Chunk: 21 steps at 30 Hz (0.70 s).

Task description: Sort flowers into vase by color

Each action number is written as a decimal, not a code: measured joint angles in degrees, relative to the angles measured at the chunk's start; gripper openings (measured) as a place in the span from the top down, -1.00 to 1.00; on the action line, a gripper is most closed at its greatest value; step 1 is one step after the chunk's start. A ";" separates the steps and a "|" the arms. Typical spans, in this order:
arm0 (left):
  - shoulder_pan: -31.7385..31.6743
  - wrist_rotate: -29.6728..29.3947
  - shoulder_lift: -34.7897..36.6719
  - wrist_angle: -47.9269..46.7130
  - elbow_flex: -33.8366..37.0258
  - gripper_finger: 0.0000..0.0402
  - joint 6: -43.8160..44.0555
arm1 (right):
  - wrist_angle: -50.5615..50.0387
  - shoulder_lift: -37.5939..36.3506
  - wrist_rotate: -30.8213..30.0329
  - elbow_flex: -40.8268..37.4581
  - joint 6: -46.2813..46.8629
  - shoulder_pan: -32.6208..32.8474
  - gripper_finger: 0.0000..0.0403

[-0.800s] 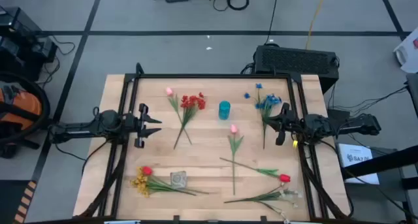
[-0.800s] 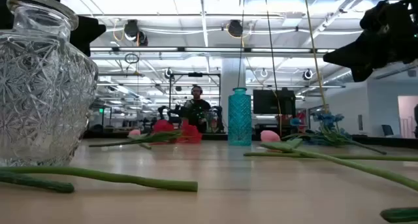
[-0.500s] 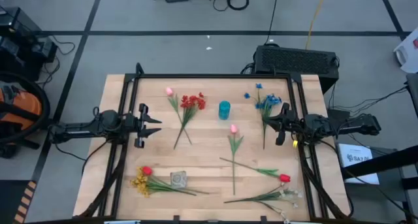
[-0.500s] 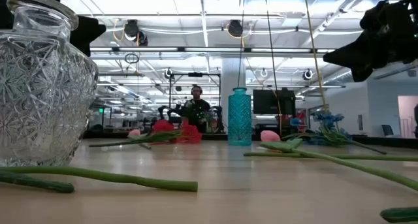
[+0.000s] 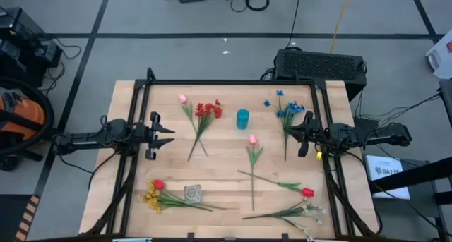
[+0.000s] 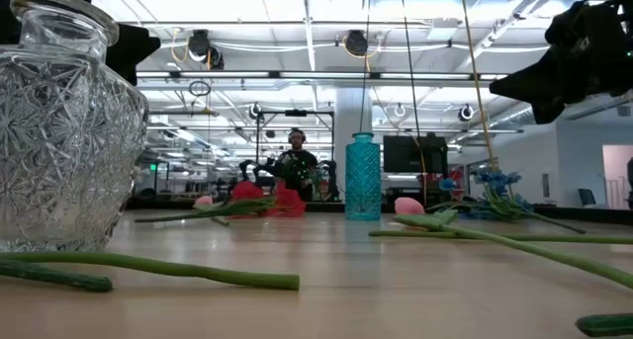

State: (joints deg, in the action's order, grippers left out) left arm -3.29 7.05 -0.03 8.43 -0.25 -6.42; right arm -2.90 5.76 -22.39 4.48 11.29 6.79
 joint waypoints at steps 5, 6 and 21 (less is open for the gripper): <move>0.00 0.02 0.00 0.00 -0.02 0.34 0.00 | 0.00 0.00 0.00 0.01 0.00 0.00 1.00; 0.00 0.00 0.00 0.00 -0.02 0.34 0.00 | 0.00 -0.02 0.00 0.01 0.00 0.02 1.00; 0.00 0.01 0.00 0.01 0.00 0.34 0.00 | 1.58 0.00 0.00 0.01 0.15 0.00 1.00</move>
State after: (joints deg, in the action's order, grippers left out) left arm -3.29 7.06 -0.03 8.44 -0.25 -6.42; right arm -1.31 5.76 -22.39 4.49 11.44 6.79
